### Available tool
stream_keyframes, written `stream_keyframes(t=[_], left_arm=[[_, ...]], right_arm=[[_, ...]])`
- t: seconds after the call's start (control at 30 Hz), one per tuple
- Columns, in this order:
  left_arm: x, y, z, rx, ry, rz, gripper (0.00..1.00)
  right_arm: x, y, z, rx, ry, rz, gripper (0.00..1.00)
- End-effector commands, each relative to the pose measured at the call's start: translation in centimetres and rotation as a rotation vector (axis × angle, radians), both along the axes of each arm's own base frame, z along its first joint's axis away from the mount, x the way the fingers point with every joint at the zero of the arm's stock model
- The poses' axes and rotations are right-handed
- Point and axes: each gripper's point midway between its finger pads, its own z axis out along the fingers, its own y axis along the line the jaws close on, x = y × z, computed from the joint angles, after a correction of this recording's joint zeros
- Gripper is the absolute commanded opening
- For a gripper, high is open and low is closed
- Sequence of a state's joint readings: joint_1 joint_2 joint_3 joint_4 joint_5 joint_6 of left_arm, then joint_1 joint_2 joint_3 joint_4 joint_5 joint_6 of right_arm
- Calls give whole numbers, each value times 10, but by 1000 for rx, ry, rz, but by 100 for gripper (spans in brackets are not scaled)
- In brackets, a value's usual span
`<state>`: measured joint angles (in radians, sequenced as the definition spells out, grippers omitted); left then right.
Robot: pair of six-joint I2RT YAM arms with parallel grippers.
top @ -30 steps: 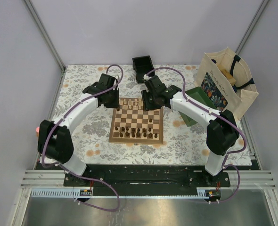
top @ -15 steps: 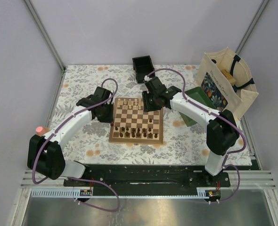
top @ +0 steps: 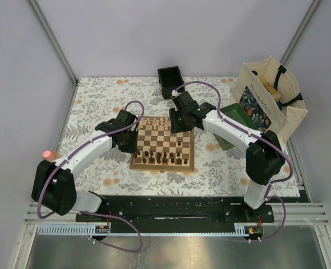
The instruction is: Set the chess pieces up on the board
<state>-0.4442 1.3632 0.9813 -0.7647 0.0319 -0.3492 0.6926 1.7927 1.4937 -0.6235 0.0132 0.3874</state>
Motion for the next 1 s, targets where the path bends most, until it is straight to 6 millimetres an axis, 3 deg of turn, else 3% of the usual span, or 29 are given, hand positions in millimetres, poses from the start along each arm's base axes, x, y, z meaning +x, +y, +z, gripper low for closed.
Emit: stream_keyframes(t=[0.0, 0.97], left_arm=[[7, -10, -3, -33, -18, 1, 6], [-6, -14, -28, -12, 23, 5, 8]], right_arm=[[10, 5, 23, 47, -50, -6, 45], [10, 4, 20, 40, -41, -5, 45]])
